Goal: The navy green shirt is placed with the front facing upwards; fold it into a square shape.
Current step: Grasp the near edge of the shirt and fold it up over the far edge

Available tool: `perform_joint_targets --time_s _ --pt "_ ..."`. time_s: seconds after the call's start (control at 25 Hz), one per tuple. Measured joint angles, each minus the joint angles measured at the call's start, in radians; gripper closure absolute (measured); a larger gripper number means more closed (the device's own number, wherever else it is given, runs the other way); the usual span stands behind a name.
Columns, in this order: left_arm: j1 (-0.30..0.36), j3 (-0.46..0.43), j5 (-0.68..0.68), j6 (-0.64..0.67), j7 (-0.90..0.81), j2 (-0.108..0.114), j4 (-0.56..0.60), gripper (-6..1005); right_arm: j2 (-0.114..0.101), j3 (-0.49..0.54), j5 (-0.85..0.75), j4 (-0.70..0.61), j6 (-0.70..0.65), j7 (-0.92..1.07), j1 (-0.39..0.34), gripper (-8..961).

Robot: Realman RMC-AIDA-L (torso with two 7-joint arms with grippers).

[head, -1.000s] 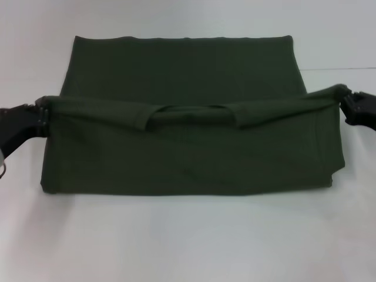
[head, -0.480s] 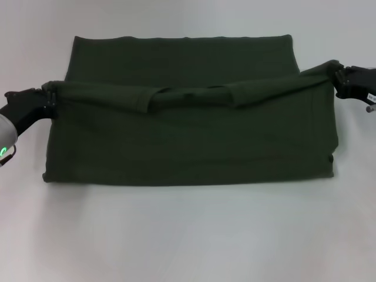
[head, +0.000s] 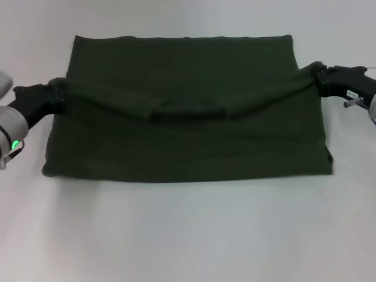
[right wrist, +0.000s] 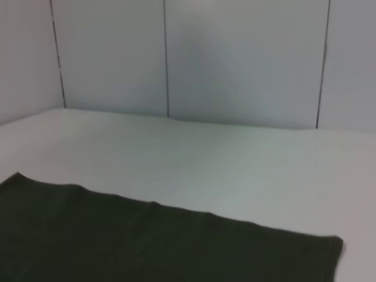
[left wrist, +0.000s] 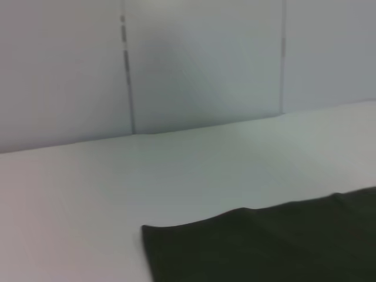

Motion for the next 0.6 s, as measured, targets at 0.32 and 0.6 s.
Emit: perform_joint_targets --time_s 0.32,0.6 --pt "-0.013 -0.004 -0.009 -0.033 0.051 -0.009 -0.03 846 0.018 -0.012 0.021 0.012 0.075 -0.006 0.003 916" --pt "-0.019 -0.002 -0.03 -0.053 0.069 -0.011 -0.033 825 0.019 -0.016 0.035 0.013 0.116 -0.007 0.007 762"
